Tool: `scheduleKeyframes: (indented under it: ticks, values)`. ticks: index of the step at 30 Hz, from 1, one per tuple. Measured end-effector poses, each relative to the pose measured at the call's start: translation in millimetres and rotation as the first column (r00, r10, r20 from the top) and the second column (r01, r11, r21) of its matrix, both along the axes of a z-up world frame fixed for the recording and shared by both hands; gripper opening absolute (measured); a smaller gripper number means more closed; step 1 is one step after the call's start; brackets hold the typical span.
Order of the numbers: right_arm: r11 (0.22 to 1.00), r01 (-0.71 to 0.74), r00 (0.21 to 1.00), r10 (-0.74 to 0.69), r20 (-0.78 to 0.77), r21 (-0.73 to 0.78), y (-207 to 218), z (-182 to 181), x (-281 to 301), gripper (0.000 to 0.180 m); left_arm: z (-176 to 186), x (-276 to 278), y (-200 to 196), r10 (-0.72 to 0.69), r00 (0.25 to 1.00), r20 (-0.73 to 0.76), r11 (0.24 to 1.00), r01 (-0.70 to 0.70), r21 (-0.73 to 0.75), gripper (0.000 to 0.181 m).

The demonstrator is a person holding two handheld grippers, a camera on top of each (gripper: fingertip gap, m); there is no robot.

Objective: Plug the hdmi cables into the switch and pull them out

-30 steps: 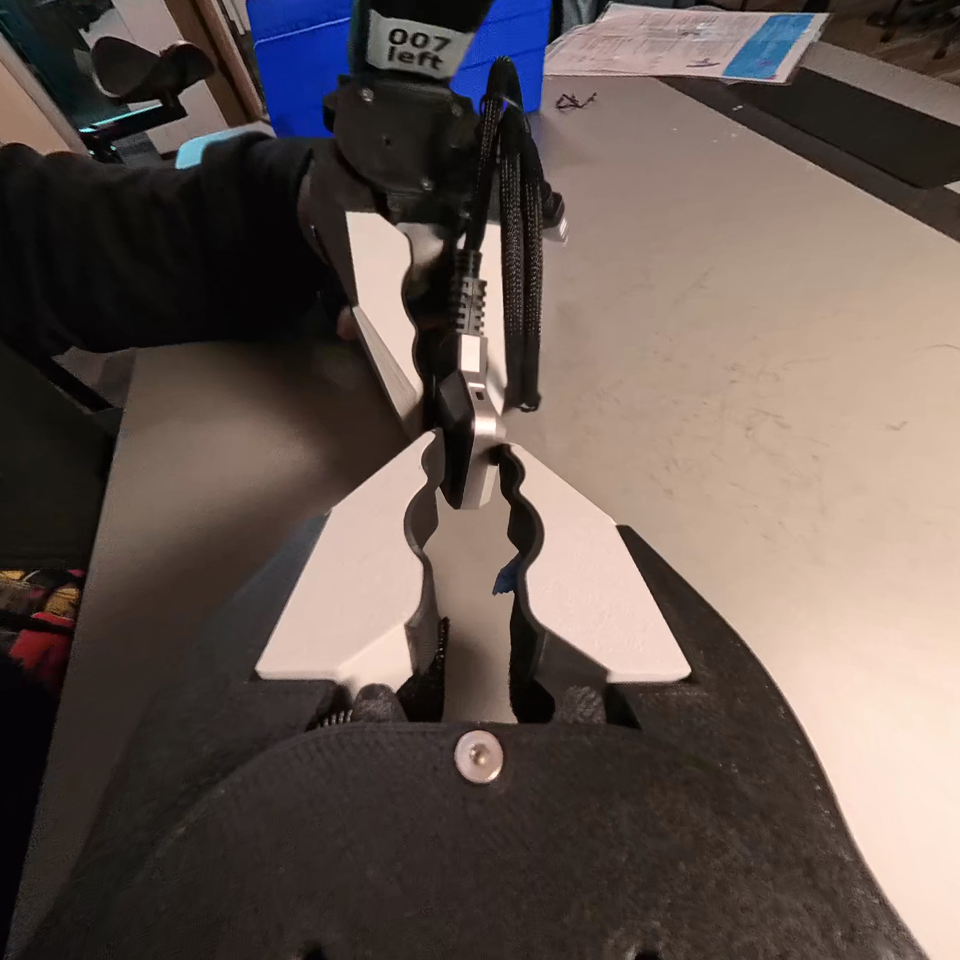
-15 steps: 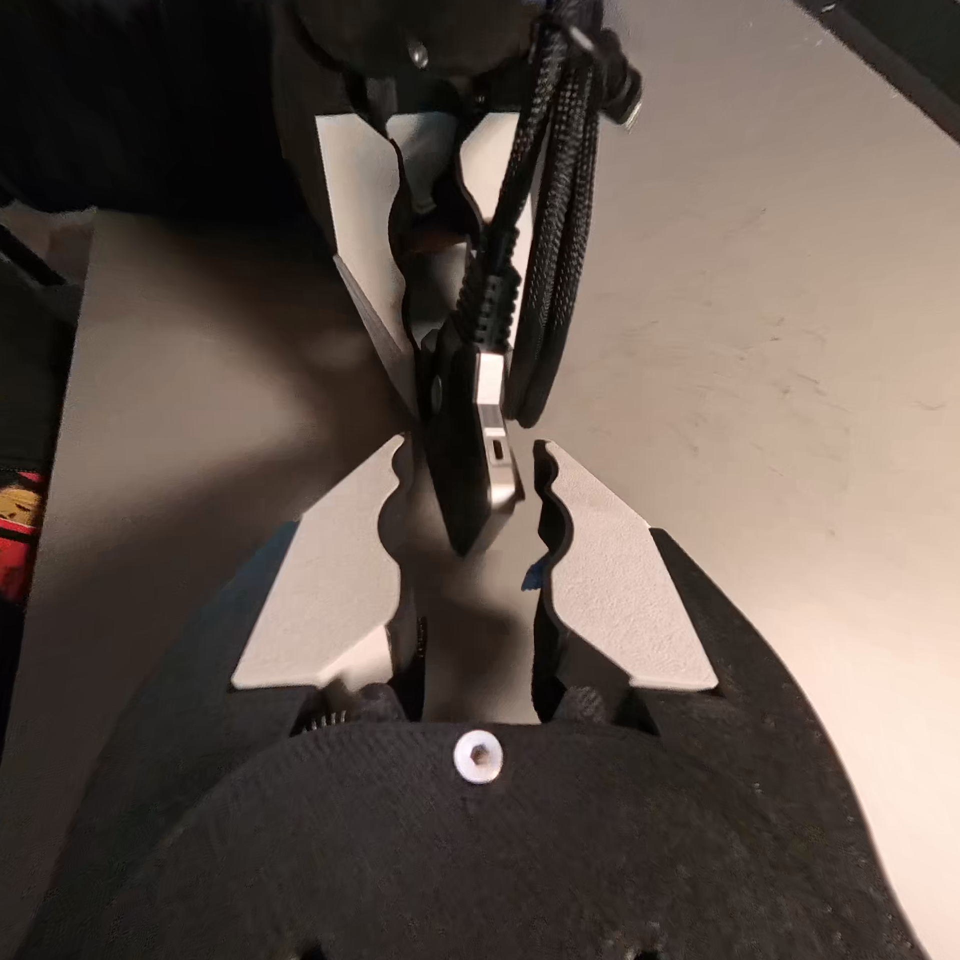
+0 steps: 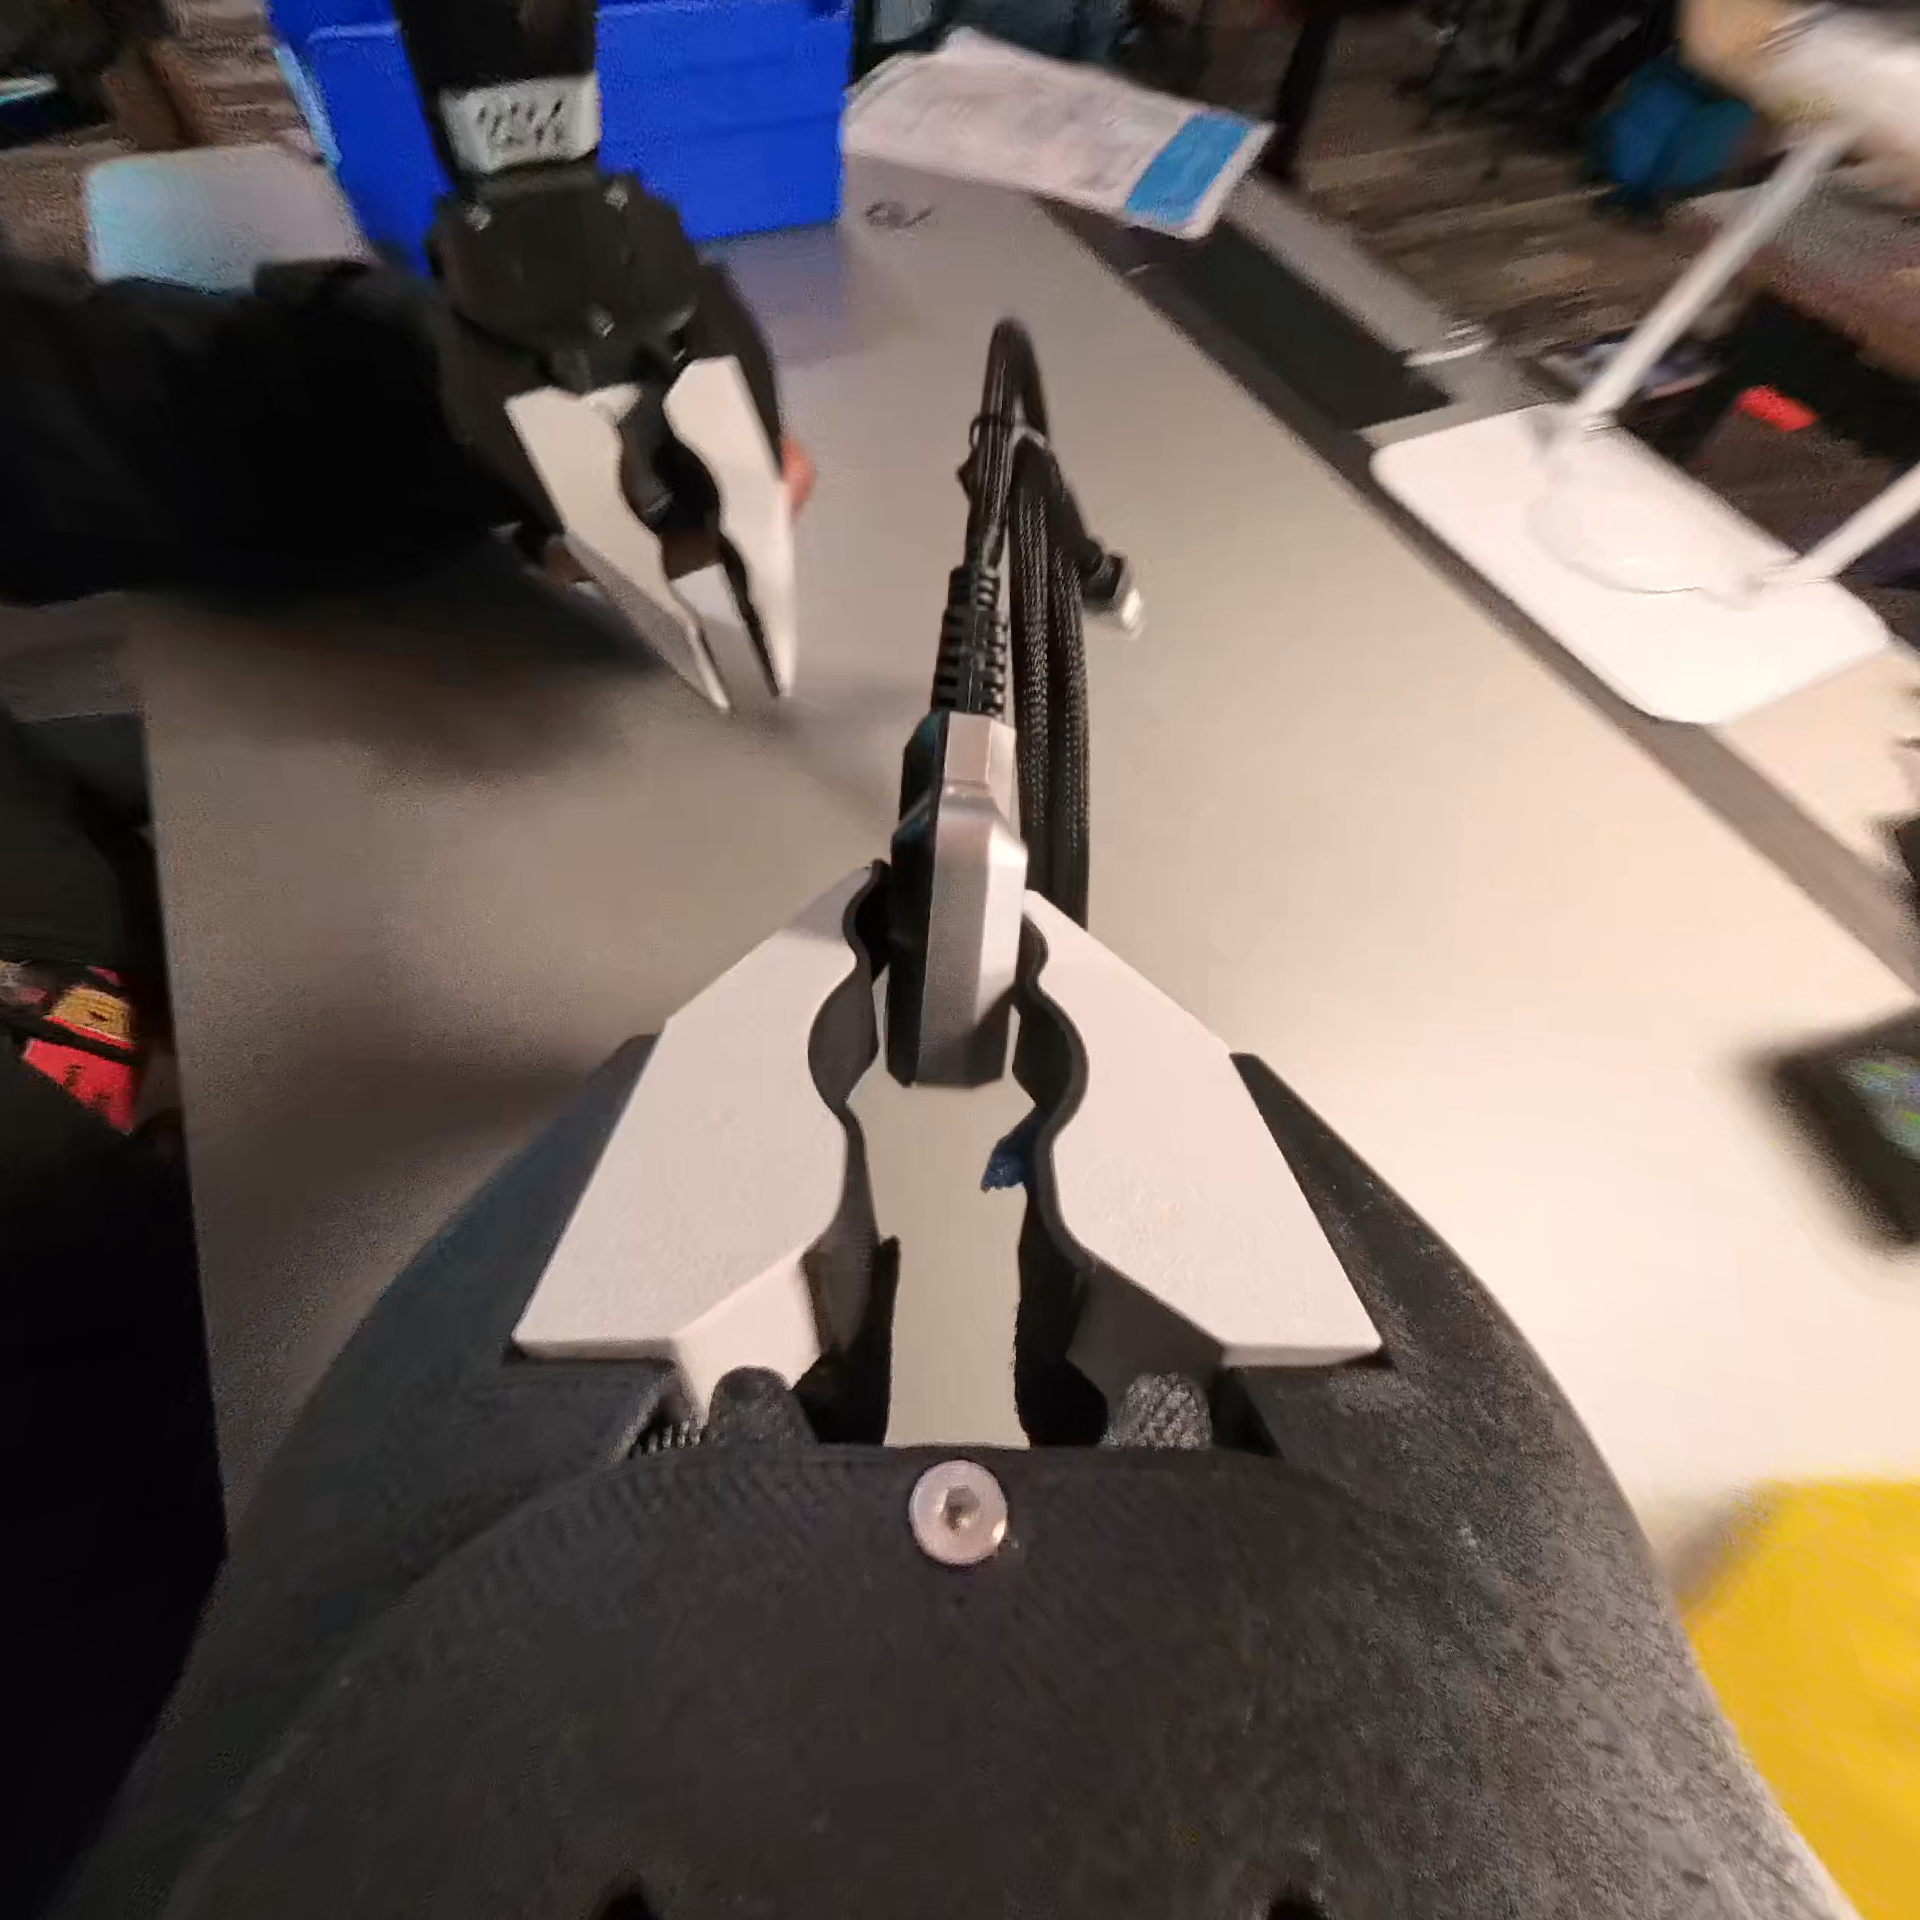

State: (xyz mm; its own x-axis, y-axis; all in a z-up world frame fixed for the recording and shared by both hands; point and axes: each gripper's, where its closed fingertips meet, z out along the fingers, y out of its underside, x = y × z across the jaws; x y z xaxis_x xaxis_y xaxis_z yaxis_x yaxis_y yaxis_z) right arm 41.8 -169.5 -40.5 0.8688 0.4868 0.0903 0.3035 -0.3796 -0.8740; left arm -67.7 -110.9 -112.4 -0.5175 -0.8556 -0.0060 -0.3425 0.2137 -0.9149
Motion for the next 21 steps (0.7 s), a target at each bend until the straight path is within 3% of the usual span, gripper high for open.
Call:
scheduleKeyframes:
  ticks: [6, 10, 16, 21]
  values:
    - [0.976, 0.194, 0.978, -0.2, 0.06, 0.096, -52.2, 85.6, 106.2, 0.021, -11.8, 4.4, 5.8, 0.035, 0.999, -0.034, 0.999, -0.035, 0.013, 0.012]
    - [0.965, 0.254, 0.965, -0.258, 0.051, 0.07, -82.5, 110.3, 172.3, 0.021, -17.2, 6.0, 5.0, 0.037, 0.998, -0.048, 0.999, -0.036, 0.013, 0.011]
    - [0.958, 0.241, 0.97, -0.245, -0.003, -0.155, -115.5, 81.2, 251.3, 0.021, -22.2, 7.3, 6.1, 0.046, 0.997, -0.067, 0.999, -0.045, 0.011, 0.01]
    - [0.926, 0.164, 0.982, -0.185, -0.031, -0.341, -107.1, 39.0, 277.9, 0.021, -20.3, 7.8, 8.1, 0.053, 0.996, -0.068, 0.998, -0.054, -0.012, 0.009]
